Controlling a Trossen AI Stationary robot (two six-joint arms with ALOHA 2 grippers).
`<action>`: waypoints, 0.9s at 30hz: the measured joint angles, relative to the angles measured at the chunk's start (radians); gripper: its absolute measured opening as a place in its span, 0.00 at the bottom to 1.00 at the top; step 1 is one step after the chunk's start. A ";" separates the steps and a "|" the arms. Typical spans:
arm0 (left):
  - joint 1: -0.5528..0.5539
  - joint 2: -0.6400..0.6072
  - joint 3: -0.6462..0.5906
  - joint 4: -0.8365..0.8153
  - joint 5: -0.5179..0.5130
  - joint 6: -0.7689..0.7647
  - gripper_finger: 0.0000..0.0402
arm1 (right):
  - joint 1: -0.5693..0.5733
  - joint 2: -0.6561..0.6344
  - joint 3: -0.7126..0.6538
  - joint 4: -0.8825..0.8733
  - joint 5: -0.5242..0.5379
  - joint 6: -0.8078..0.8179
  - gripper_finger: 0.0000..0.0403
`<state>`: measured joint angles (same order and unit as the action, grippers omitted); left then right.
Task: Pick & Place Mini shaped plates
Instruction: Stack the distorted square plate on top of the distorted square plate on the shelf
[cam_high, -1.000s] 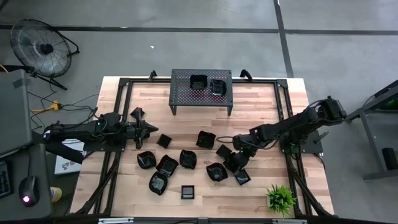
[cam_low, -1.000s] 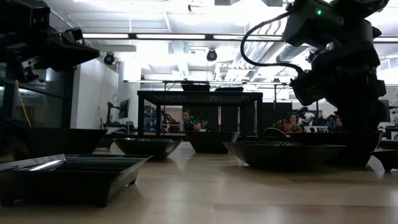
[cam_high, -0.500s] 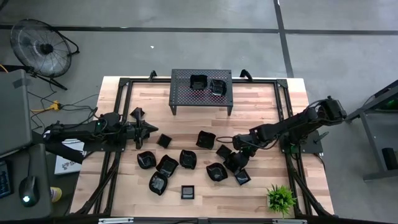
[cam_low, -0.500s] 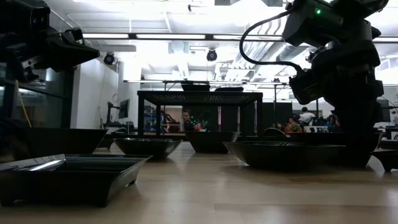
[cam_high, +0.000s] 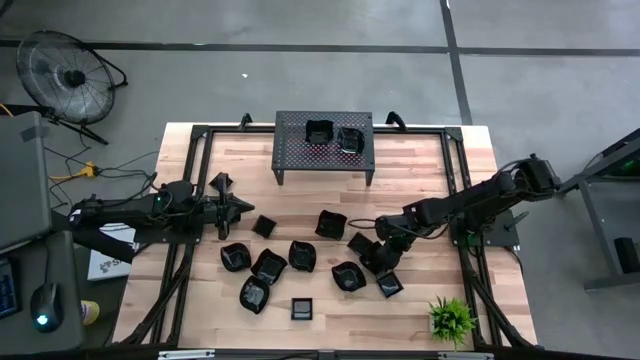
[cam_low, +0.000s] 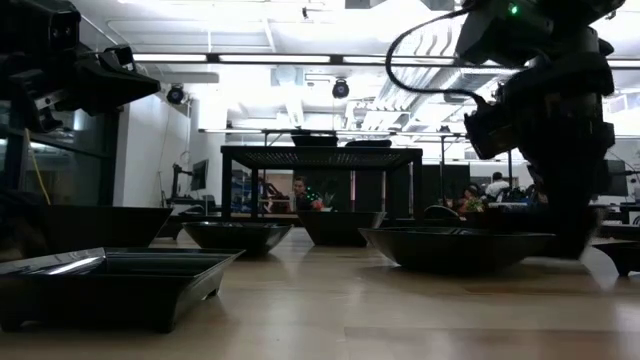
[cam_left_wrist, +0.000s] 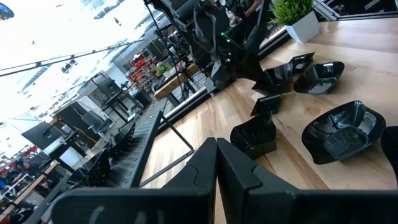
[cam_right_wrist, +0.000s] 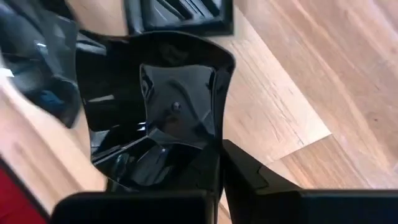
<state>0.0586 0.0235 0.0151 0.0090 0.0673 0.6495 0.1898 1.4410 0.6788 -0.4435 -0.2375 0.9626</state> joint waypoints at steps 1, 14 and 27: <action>0.000 0.000 0.000 0.000 0.000 0.000 0.01 | 0.000 -0.013 0.000 0.000 0.000 0.000 0.02; 0.000 0.000 0.000 0.000 0.000 0.000 0.01 | -0.009 -0.207 0.105 -0.165 0.070 0.001 0.01; 0.000 0.000 0.000 0.000 0.000 0.000 0.01 | -0.109 -0.227 0.415 -0.418 0.186 -0.146 0.01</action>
<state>0.0586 0.0238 0.0151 0.0090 0.0673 0.6495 0.0809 1.2137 1.0943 -0.8615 -0.0513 0.8161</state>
